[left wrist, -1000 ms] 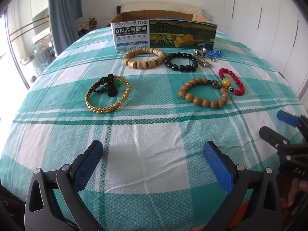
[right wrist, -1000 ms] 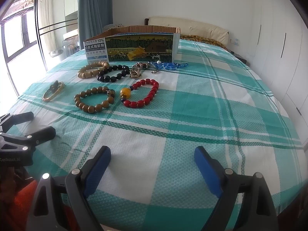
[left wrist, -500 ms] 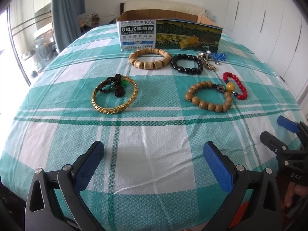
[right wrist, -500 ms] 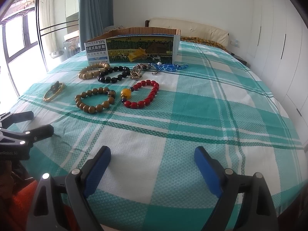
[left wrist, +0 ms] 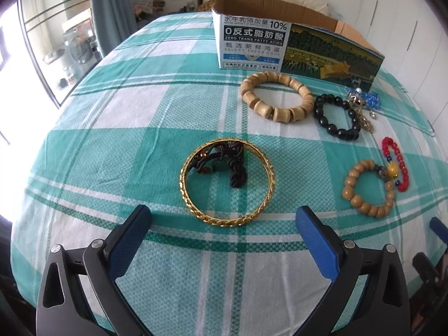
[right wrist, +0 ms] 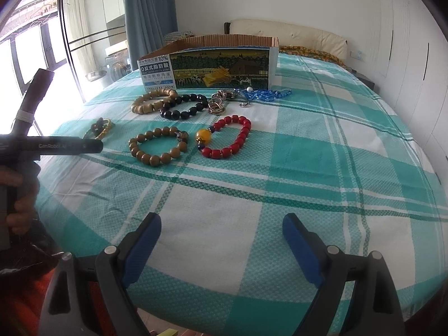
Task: Organize jewelry
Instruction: 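Move the left tool to the gold bangle while the right tool approaches the red bead bracelet, then close the left tool on the gold bangle while the right tool grasps the red bracelet, then carry both bracelets into the cardboard box and open both tools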
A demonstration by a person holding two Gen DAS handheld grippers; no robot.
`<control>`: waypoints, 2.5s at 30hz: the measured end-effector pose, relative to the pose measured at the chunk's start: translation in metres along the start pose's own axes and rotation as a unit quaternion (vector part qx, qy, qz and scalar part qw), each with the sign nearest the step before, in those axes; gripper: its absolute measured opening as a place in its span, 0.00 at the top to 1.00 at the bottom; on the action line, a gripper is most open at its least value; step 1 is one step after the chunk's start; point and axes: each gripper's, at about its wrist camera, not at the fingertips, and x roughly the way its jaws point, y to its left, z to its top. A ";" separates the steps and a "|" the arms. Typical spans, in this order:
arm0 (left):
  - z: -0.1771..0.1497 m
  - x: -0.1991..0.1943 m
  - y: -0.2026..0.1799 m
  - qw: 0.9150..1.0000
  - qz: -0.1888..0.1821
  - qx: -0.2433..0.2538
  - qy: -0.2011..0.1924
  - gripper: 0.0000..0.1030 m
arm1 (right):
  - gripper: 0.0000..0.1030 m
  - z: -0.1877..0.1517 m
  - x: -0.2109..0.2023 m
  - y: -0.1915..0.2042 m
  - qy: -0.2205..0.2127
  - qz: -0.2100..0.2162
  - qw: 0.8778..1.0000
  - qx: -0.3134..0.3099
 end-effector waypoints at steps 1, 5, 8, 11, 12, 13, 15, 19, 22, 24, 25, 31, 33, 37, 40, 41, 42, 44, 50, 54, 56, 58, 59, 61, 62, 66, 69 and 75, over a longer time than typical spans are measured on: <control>0.002 0.002 -0.001 1.000 0.002 0.003 0.000 0.00 | 0.12 0.002 0.000 -0.002 0.001 0.001 1.000 0.004; 0.010 0.007 0.000 1.000 0.002 -0.004 0.000 0.00 | 0.12 0.013 0.006 -0.015 0.012 0.002 0.999 0.032; 0.014 0.010 0.001 1.000 0.002 -0.007 -0.001 0.01 | 0.12 0.021 0.011 -0.023 0.020 0.004 0.998 0.051; 0.016 0.008 0.004 1.000 -0.001 -0.007 -0.013 0.10 | 0.12 0.026 0.013 -0.026 0.017 0.005 0.998 0.059; 0.016 0.006 0.005 1.000 -0.002 -0.005 -0.021 0.21 | 0.12 0.027 0.012 -0.026 0.016 0.005 0.998 0.060; 0.016 0.005 0.007 1.000 -0.006 -0.005 -0.026 0.31 | 0.12 0.027 0.012 -0.025 0.015 0.006 0.998 0.061; 0.017 0.003 0.014 0.999 -0.019 -0.013 -0.032 0.31 | 0.12 0.027 0.011 -0.025 0.014 0.008 0.998 0.064; 0.017 -0.001 0.024 0.998 -0.044 -0.033 -0.043 0.31 | 0.12 0.027 0.009 -0.025 0.009 0.010 0.998 0.065; 0.015 -0.008 0.027 0.997 -0.043 -0.040 -0.054 0.31 | 0.12 0.033 0.010 -0.029 0.009 0.011 0.998 0.068; 0.013 -0.014 0.030 0.996 -0.043 -0.049 -0.061 0.31 | 0.12 0.039 0.013 -0.034 0.009 0.010 0.997 0.074; 0.012 -0.018 0.031 0.996 -0.044 -0.054 -0.064 0.31 | 0.13 0.043 0.016 -0.036 0.009 0.009 0.997 0.077; 0.011 -0.032 0.038 0.994 -0.045 -0.065 -0.076 0.31 | 0.42 0.073 0.034 -0.022 0.010 0.070 0.996 0.062; 0.010 -0.036 0.038 0.994 -0.045 -0.063 -0.078 0.31 | 0.56 0.079 0.048 -0.012 0.025 0.090 0.994 0.055; 0.008 -0.039 0.040 0.994 -0.044 -0.060 -0.079 0.31 | 0.67 0.084 0.071 0.007 0.046 0.073 0.996 0.026; 0.006 -0.039 0.039 0.994 -0.043 -0.059 -0.076 0.31 | 0.69 0.082 0.077 0.012 0.050 0.058 0.997 0.019; 0.005 -0.039 0.039 0.995 -0.042 -0.058 -0.075 0.31 | 0.69 0.082 0.076 0.012 0.046 0.053 0.997 0.019; 0.004 -0.040 0.039 0.995 -0.042 -0.057 -0.075 0.31 | 0.70 0.081 0.076 0.010 0.044 0.049 0.998 0.022; 0.003 -0.040 0.037 0.995 -0.042 -0.053 -0.075 0.31 | 0.83 0.080 0.077 0.005 0.045 0.044 0.998 0.029; 0.005 -0.044 0.033 0.995 -0.045 -0.045 -0.074 0.31 | 0.83 0.087 0.064 -0.004 0.043 0.069 0.996 0.042; 0.013 -0.057 0.032 0.994 -0.048 -0.043 -0.084 0.31 | 0.83 0.097 0.038 -0.017 0.020 0.085 0.994 0.066; 0.019 -0.063 0.031 0.994 -0.055 -0.043 -0.087 0.31 | 0.83 0.104 0.026 -0.026 0.014 0.094 0.992 0.079; 0.027 -0.069 0.029 0.993 -0.063 -0.039 -0.089 0.31 | 0.83 0.112 0.014 -0.033 0.005 0.100 0.991 0.088; 0.033 -0.072 0.028 0.993 -0.067 -0.036 -0.090 0.31 | 0.83 0.116 0.008 -0.036 0.002 0.105 0.990 0.090; 0.045 -0.080 0.027 0.992 -0.078 -0.034 -0.094 0.31 | 0.83 0.125 -0.003 -0.041 -0.006 0.116 0.989 0.092; 0.052 -0.084 0.026 0.991 -0.082 -0.034 -0.098 0.31 | 0.83 0.130 -0.008 -0.042 -0.010 0.119 0.989 0.090; 0.080 -0.103 0.018 0.987 -0.091 -0.035 -0.129 0.31 | 0.83 0.150 -0.020 -0.043 -0.026 0.136 0.987 0.082; 0.105 -0.110 0.007 0.985 -0.104 -0.031 -0.137 0.31 | 0.83 0.169 -0.025 -0.046 -0.037 0.152 0.984 0.081; 0.168 -0.100 -0.019 0.984 -0.126 -0.014 -0.124 0.31 | 0.83 0.225 -0.025 -0.048 -0.068 0.169 0.981 0.062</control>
